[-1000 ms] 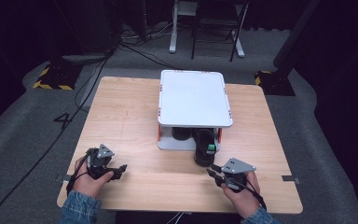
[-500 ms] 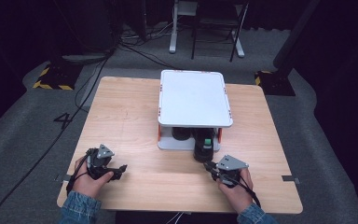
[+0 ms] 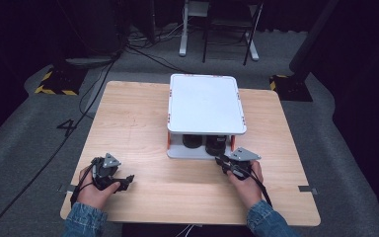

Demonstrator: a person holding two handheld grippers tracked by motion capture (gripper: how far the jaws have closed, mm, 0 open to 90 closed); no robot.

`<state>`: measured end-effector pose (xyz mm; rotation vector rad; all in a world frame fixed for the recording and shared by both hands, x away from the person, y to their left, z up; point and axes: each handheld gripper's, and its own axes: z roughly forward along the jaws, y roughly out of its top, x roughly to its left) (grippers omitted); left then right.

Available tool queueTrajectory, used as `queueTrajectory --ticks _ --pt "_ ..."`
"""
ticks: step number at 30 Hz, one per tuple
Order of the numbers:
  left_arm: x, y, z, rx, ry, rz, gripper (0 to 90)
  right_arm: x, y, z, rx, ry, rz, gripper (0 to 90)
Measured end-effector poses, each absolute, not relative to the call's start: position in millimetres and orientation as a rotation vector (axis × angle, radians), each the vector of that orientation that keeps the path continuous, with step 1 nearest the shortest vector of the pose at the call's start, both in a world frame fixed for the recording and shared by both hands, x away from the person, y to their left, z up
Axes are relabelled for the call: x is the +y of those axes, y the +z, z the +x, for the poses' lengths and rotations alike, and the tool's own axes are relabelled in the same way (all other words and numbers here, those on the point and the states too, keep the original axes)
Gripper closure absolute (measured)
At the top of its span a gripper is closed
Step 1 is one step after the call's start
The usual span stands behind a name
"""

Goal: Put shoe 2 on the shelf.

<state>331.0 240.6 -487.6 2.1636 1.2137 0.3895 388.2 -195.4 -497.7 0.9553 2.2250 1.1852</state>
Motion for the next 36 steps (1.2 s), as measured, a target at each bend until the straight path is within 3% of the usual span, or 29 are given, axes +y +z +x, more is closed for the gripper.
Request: queueTrajectory --ticks 9,12,20,28,36 --pt "243 -488 331 1.220 0.389 2.164 23.7 -185 -500 413 2.237 1.182 0.940 69.8" --pt "243 -488 330 1.224 0.391 2.158 23.7 -184 -500 412 2.247 1.192 0.928 59.9" --pt "245 -482 329 1.212 0.414 2.139 23.8 -196 -466 384 2.240 1.299 0.898 54.3" --pt "250 -472 327 1.212 0.434 2.107 23.7 -238 -421 357 2.162 1.292 0.954 44.6" --pt "255 -469 333 1.235 0.450 2.073 23.6 -303 -407 352 2.076 1.189 1.103 31.6"
